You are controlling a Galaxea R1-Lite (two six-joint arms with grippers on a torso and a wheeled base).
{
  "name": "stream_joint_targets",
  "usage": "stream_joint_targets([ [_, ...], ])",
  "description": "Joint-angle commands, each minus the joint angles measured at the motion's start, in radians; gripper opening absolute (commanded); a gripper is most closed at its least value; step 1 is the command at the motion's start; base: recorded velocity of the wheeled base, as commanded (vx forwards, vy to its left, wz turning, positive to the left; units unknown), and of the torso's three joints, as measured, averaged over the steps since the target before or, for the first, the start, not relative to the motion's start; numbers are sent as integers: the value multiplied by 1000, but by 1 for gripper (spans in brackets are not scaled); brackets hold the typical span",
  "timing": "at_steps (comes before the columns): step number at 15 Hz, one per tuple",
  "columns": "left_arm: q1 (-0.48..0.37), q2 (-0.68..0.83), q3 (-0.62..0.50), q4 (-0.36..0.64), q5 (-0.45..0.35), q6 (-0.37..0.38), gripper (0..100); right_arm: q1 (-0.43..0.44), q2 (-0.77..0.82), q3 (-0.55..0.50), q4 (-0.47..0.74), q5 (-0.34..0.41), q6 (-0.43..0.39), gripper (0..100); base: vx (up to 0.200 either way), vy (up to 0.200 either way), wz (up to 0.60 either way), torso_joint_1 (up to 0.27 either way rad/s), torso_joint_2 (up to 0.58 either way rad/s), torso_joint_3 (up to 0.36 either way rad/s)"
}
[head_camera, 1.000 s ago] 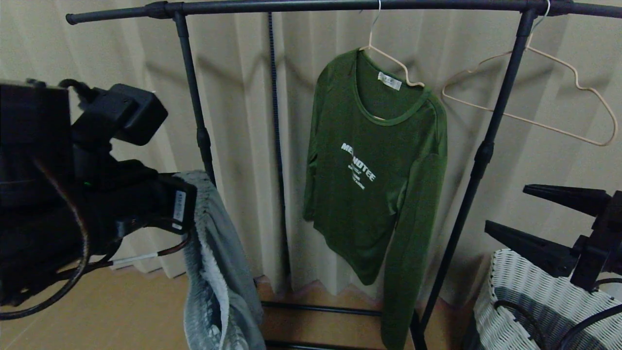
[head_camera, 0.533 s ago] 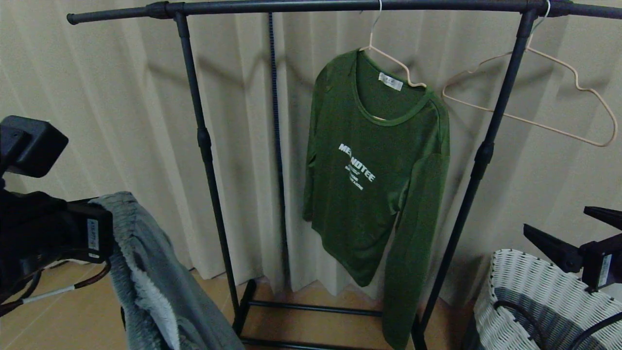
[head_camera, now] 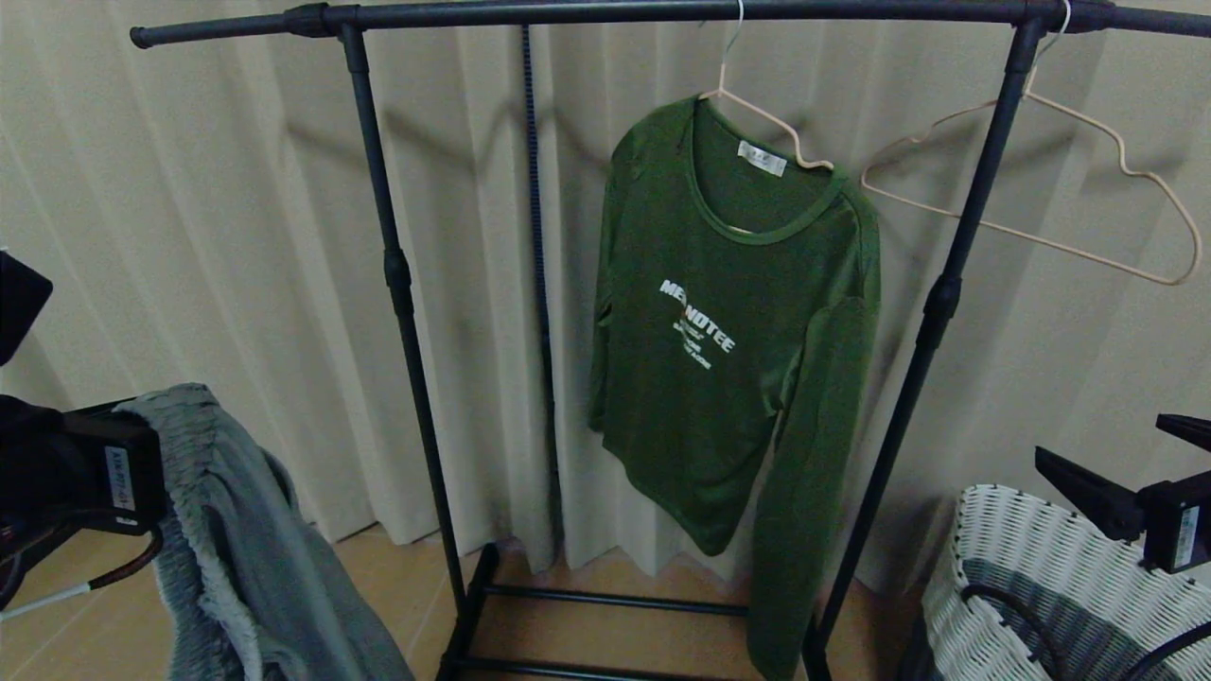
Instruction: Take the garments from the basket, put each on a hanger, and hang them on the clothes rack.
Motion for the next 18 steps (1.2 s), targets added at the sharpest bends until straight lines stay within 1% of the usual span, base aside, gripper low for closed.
stream_joint_targets([
  [1,-1,-2,0,-3,0,0,0,0,-2,-1,0,0,-5,100,0,0,0,0,0,0],
  [3,-1,-4,0,-4,-3,1,0,0,-2,-12,0,0,-5,100,0,0,0,0,0,0],
  [4,-3,-18,2,-3,-64,0,0,-12,-2,-20,-2,0,-4,100,0,0,0,0,0,0],
  [5,-1,-25,0,-1,-89,1,0,-22,-2,-21,-2,1,-5,100,0,0,0,0,0,0],
  [6,2,-22,2,-3,-95,0,0,-26,-2,-26,-2,1,-5,100,0,0,0,0,0,0],
  [9,2,-25,5,-3,-96,0,0,-26,-2,-40,-16,1,-5,100,0,0,0,40,-185,-189],
  [18,2,-24,23,-9,-96,10,0,-34,1,-40,-22,1,-5,100,0,0,0,184,-474,-282],
])
